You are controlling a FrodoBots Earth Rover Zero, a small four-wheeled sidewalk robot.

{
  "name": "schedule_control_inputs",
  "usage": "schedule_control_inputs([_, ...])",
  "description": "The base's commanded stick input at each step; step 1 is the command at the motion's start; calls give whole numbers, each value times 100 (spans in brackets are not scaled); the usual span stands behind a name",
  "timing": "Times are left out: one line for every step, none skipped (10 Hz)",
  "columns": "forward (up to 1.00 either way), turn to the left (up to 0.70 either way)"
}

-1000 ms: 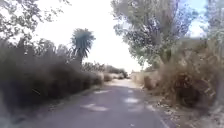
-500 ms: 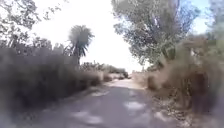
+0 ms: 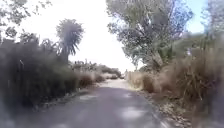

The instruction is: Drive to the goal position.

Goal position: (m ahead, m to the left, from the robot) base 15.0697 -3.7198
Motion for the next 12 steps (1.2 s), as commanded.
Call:
schedule_control_inputs([85,0])
schedule_control_inputs([85,0])
schedule_control_inputs([85,0])
schedule_control_inputs([85,0])
schedule_control_inputs([85,0])
schedule_control_inputs([85,0])
schedule_control_inputs([85,0])
schedule_control_inputs([85,0])
schedule_control_inputs([85,0])
schedule_control_inputs([85,0])
schedule_control_inputs([85,0])
schedule_control_inputs([85,0])
